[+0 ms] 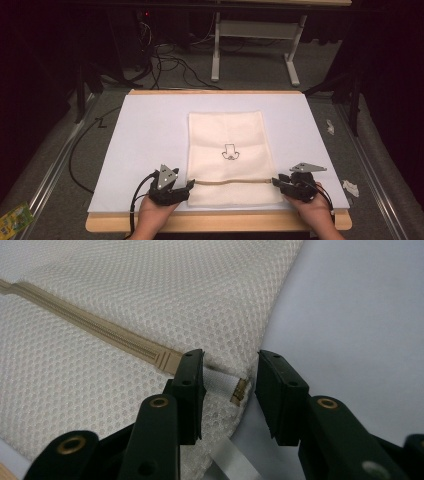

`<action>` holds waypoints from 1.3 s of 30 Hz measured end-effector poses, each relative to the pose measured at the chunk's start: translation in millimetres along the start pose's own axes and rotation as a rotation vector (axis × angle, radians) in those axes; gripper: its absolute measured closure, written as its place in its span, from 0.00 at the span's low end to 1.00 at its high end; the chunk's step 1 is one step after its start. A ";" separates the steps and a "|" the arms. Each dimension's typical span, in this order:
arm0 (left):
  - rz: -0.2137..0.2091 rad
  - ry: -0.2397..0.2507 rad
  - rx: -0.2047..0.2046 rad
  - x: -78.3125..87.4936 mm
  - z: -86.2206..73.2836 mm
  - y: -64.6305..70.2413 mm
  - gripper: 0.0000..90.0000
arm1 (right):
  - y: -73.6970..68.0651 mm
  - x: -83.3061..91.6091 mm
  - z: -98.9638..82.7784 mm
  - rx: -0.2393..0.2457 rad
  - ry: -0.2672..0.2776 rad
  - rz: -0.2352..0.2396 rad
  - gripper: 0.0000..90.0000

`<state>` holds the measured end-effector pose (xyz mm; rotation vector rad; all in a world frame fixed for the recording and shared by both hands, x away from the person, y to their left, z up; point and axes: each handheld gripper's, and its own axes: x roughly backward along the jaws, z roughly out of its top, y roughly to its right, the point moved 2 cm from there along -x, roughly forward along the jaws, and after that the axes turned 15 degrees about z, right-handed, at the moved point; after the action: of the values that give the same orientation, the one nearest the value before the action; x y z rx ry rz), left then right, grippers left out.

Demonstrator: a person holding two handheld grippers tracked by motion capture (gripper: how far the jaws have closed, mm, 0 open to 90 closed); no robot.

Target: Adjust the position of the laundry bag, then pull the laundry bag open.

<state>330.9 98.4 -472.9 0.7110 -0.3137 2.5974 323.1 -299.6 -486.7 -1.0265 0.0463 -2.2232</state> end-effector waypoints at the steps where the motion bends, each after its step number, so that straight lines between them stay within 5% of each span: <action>1: 0.000 0.000 0.000 0.0 0.0 0.0 0.35 | 0.0 0.0 0.0 0.000 0.000 0.000 0.73; 8: -0.006 0.028 0.018 -5.4 3.5 2.2 0.33 | 2.2 -0.3 0.2 0.006 -0.003 0.021 0.74; 18: -0.008 -0.009 0.056 -7.3 4.1 -0.3 0.33 | 3.7 -1.1 2.4 0.010 -0.020 0.023 0.85; 31: -0.007 -0.025 0.016 -6.8 5.8 -0.2 0.32 | 0.3 -0.9 4.8 0.052 -0.033 0.030 0.94; 39: -0.002 0.002 0.025 2.5 8.4 -2.2 0.33 | -2.3 7.4 9.5 0.091 0.006 0.038 0.95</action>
<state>333.6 98.5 -464.3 0.7170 -0.2810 2.6043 324.9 -300.0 -474.6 -0.9615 -0.0323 -2.1740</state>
